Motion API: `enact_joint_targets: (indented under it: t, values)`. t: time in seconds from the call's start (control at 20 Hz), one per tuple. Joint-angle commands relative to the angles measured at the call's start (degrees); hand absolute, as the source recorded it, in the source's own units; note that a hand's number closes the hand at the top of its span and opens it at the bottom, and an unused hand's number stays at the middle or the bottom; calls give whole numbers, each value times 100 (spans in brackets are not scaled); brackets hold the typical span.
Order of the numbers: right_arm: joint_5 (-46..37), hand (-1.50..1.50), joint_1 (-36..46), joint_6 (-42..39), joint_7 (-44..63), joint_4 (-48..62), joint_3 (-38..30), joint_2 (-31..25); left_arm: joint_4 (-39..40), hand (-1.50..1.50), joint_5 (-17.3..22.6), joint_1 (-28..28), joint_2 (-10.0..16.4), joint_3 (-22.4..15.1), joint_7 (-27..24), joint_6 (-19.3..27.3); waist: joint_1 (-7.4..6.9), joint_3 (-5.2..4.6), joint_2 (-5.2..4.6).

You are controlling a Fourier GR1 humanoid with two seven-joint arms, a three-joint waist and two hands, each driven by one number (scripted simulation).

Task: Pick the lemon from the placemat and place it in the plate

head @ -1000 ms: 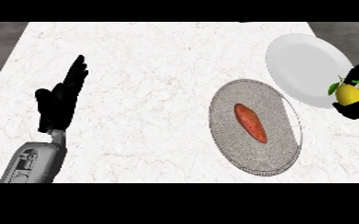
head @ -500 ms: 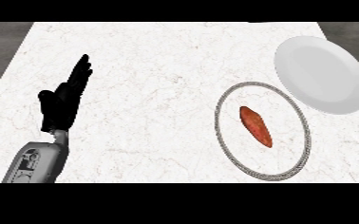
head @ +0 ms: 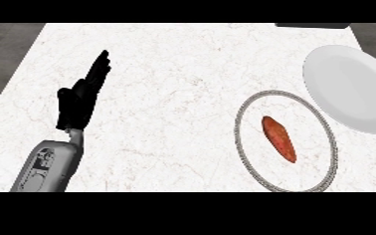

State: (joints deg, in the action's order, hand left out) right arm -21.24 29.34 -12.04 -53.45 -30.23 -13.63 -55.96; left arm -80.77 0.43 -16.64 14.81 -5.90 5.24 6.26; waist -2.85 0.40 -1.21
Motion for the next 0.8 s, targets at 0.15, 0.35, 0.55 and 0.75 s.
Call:
enact_joint_targets:
  t: [0.15, 0.35, 0.55, 0.75]
  values:
    - [-526, 150, 988, 164, -204, 770, 498, 742, 336, 0, -95, -179, -147, 21, -101, 47, -30, -18, 6]
    - [-1160, 150, 1087, 1008, -188, 1063, 865, 908, 198, 0, -46, -168, -96, 71, -46, -35, -41, -16, 6]
    - [-1597, 150, 1280, 1581, 40, 1449, 1106, 1152, 206, 0, -136, -383, -160, 33, 35, 24, -84, -8, -31]
    - [-1548, -150, 1498, 1188, 582, 2094, 1023, 1480, 2, 0, -117, 1, -151, 14, -110, -31, -120, -10, -12]
